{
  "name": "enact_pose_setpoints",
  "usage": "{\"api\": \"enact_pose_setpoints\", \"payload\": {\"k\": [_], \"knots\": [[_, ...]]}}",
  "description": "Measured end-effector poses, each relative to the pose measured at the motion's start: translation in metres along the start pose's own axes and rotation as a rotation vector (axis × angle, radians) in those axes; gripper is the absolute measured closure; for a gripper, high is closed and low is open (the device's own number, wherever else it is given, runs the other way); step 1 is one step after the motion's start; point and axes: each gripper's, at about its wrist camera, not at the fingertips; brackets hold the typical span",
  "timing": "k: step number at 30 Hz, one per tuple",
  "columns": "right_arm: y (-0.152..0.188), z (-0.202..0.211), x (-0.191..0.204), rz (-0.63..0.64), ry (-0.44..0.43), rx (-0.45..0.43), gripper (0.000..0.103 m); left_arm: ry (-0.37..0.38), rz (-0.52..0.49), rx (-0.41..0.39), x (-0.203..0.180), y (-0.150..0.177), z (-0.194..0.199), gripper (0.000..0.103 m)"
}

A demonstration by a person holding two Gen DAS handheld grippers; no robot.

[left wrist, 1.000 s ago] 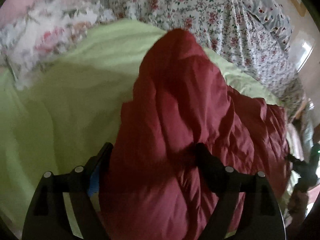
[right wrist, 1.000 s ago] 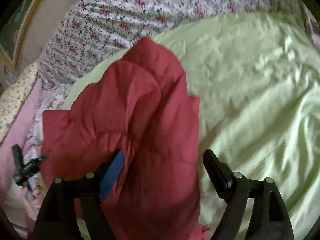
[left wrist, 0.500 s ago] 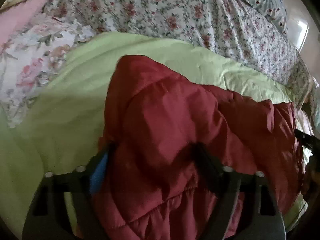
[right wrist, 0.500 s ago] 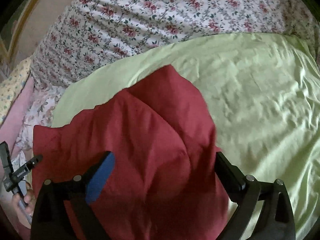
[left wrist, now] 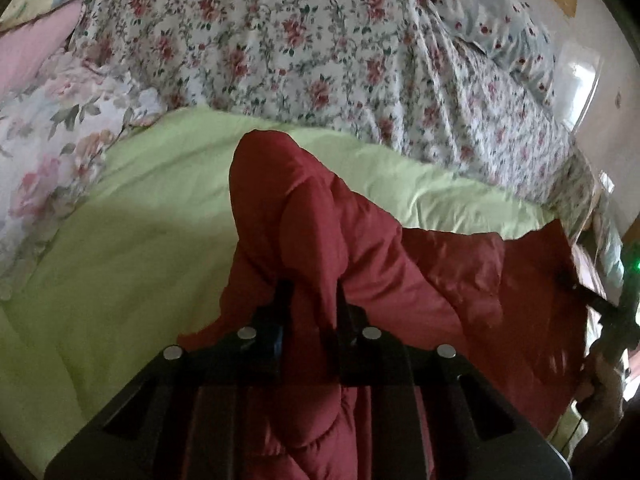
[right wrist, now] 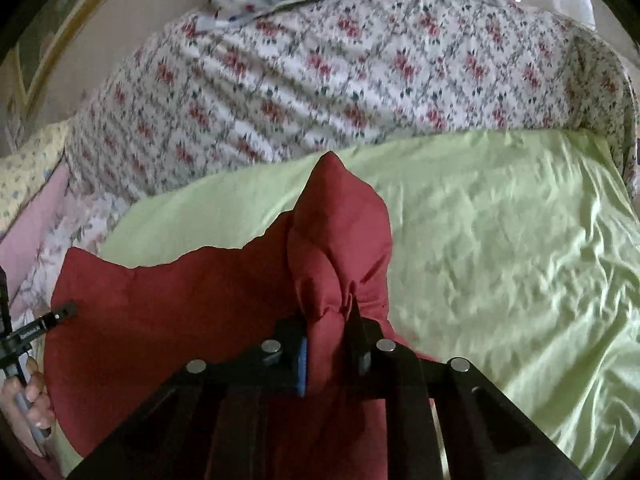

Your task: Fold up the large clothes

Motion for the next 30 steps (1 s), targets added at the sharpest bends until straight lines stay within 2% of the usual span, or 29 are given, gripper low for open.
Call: {"api": "enact_pose_setpoints", "payload": {"k": [8, 13, 23, 30], "knots": [[0.004, -0.057, -0.022, -0.063, 0.031, 0.102, 0.089, 0.005, 0.076, 0.098, 0.019, 0.009, -0.055, 0.088], [0.006, -0.060, -0.023, -0.068, 0.037, 0.105, 0.089, 0.000, 0.094, 0.110, 0.022, 0.015, -0.063, 0.088], [0.009, -0.064, -0.025, -0.079, 0.047, 0.105, 0.086, -0.042, 0.066, 0.104, 0.019, 0.018, -0.066, 0.087], [0.010, -0.062, -0.024, -0.081, 0.046, 0.104, 0.086, -0.017, 0.076, 0.127, 0.020, 0.020, -0.068, 0.087]]}}
Point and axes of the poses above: each gripper's, at about its wrist camera, not at the fingertips, and z roughly against the way its jaws point, x to its left, y to its underside, and after that the axes turned 13 degrees about -z, right-handed
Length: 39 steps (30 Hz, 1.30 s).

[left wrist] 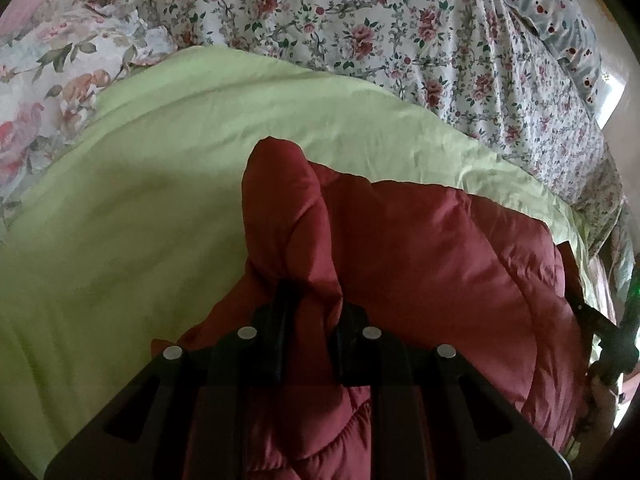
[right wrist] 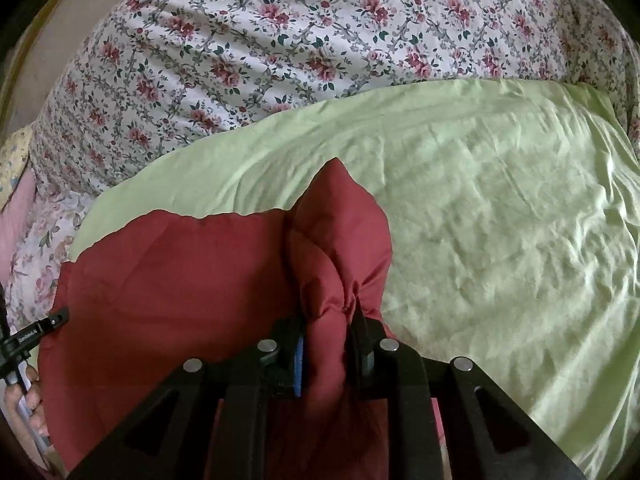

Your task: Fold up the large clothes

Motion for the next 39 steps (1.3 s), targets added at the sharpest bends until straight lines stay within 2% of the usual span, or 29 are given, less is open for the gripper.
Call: {"api": "enact_pose_setpoints", "payload": {"k": [4, 7, 10, 13, 16, 19, 27, 33, 37, 39], "knots": [[0.000, 0.001, 0.002, 0.008, 0.009, 0.003, 0.086, -0.030, -0.002, -0.024, -0.004, -0.001, 0.015, 0.085], [-0.001, 0.000, 0.002, 0.006, 0.015, 0.005, 0.085, -0.044, 0.005, -0.033, -0.004, 0.001, 0.025, 0.077], [-0.002, -0.002, -0.001, -0.004, 0.019, 0.010, 0.079, -0.024, 0.031, -0.053, -0.004, 0.005, 0.043, 0.076], [-0.003, -0.002, -0.003, -0.013, 0.016, 0.011, 0.077, -0.012, 0.033, -0.102, -0.008, 0.016, 0.071, 0.068], [-0.004, -0.001, -0.002, -0.014, 0.022, 0.008, 0.072, 0.014, 0.019, -0.128, -0.015, 0.032, 0.095, 0.068], [-0.003, 0.007, 0.000, -0.013, 0.041, -0.009, 0.065, 0.046, -0.003, -0.119, -0.023, 0.045, 0.107, 0.068], [0.010, 0.051, 0.004, 0.025, 0.034, -0.102, 0.058, 0.052, -0.079, -0.038, -0.046, 0.078, 0.103, 0.068], [0.043, 0.093, -0.002, 0.053, 0.002, -0.110, 0.057, 0.063, -0.055, -0.041, -0.042, 0.091, 0.105, 0.068], [0.080, 0.118, -0.004, 0.094, -0.010, -0.093, 0.050, 0.063, -0.054, -0.044, -0.042, 0.098, 0.107, 0.067], [0.095, 0.123, -0.007, 0.092, -0.014, -0.066, 0.049, 0.065, -0.052, -0.043, -0.042, 0.100, 0.108, 0.066]]}}
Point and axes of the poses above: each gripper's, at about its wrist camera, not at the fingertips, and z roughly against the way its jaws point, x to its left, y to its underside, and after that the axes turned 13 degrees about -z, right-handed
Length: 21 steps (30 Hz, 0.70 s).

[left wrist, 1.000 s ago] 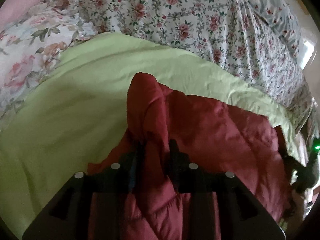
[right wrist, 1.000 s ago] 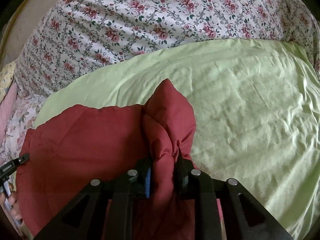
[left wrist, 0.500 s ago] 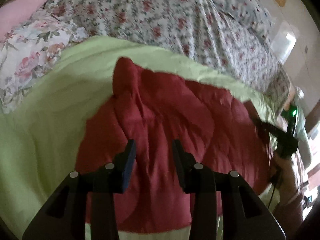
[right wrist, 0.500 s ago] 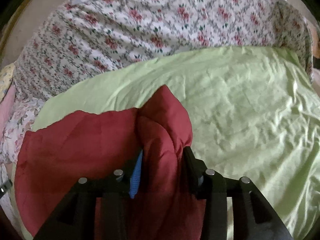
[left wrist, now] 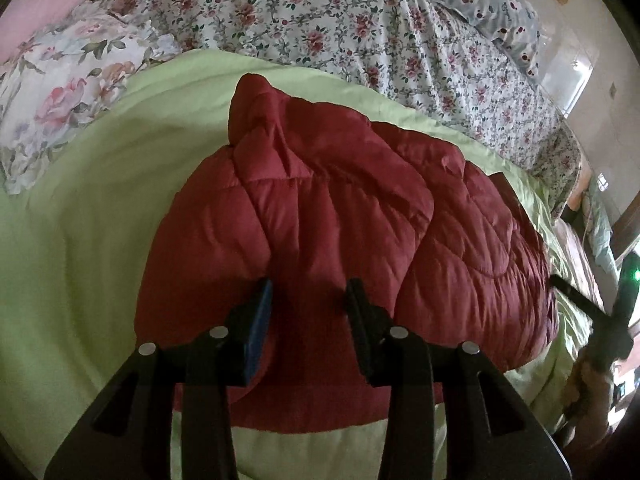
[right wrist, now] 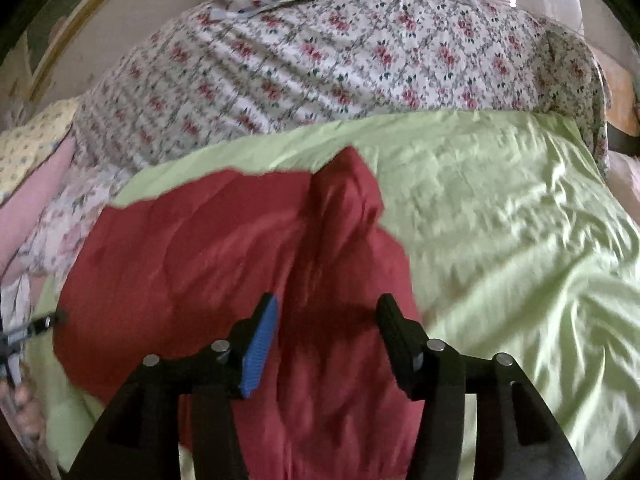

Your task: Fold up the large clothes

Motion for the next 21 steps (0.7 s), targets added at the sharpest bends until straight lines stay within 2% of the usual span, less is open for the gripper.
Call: {"api": "enact_pose_setpoints", "payload": {"k": [3, 5, 9, 14, 21], "knots": [[0.017, 0.004, 0.000, -0.002, 0.003, 0.039, 0.049, -0.015, -0.006, 0.000, -0.005, 0.006, 0.005, 0.062], [0.025, 0.008, 0.004, 0.007, 0.001, 0.049, 0.049, -0.012, -0.016, -0.001, -0.010, 0.009, 0.010, 0.057], [0.039, 0.014, 0.013, 0.012, -0.017, 0.061, 0.047, -0.011, -0.043, 0.004, -0.022, 0.016, 0.014, 0.053], [0.053, 0.013, 0.034, 0.065, -0.023, 0.069, 0.046, -0.057, -0.083, 0.017, -0.040, 0.025, 0.015, 0.040], [0.064, 0.011, 0.065, 0.153, -0.034, 0.056, 0.037, -0.073, -0.117, 0.027, -0.055, 0.025, 0.014, 0.036]]}}
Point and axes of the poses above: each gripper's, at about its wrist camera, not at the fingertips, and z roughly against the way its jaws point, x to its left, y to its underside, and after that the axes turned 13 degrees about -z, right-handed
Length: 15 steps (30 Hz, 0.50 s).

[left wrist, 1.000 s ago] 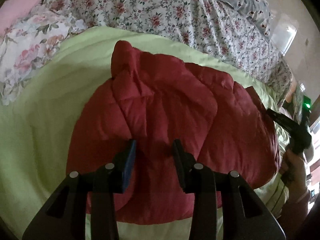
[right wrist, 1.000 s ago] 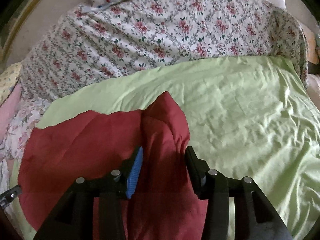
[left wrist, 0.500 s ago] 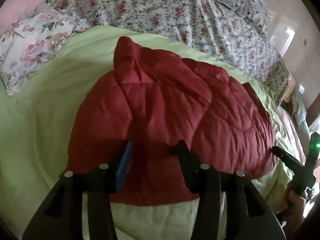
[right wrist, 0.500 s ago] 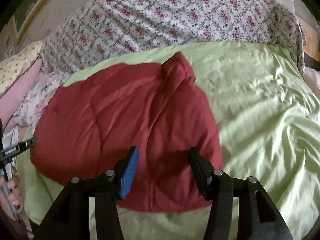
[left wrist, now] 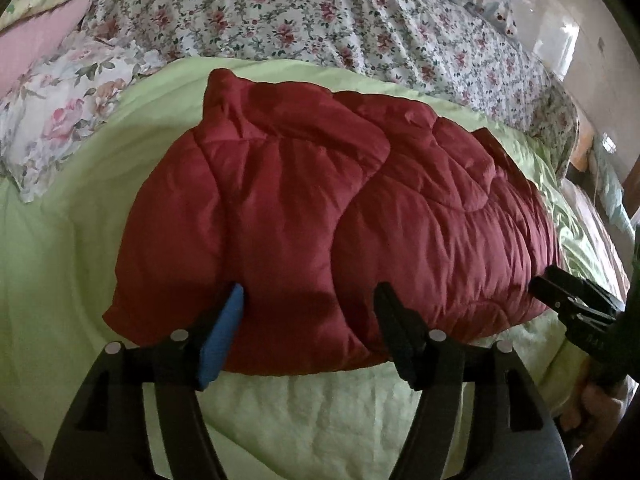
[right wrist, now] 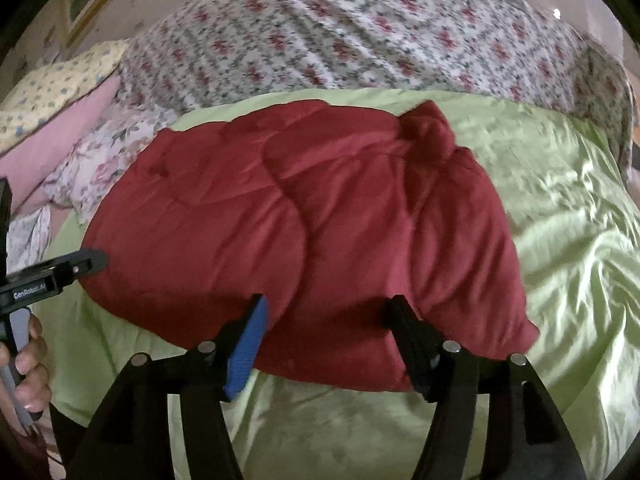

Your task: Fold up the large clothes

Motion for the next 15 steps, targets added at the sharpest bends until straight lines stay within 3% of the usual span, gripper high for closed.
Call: {"api": "enact_pose_setpoints", "payload": {"k": [9, 11, 15], "knots": [[-0.002, -0.011, 0.017, 0.043, -0.032, -0.003, 0.032, -0.021, -0.059, 0.020, -0.025, -0.007, -0.001, 0.028], [-0.002, -0.012, 0.016, 0.038, -0.039, -0.003, 0.031, -0.017, -0.078, 0.020, -0.032, -0.010, -0.002, 0.021], [-0.003, -0.012, 0.016, 0.031, -0.043, -0.008, 0.031, -0.019, -0.088, 0.026, -0.036, -0.016, -0.007, 0.020]]}}
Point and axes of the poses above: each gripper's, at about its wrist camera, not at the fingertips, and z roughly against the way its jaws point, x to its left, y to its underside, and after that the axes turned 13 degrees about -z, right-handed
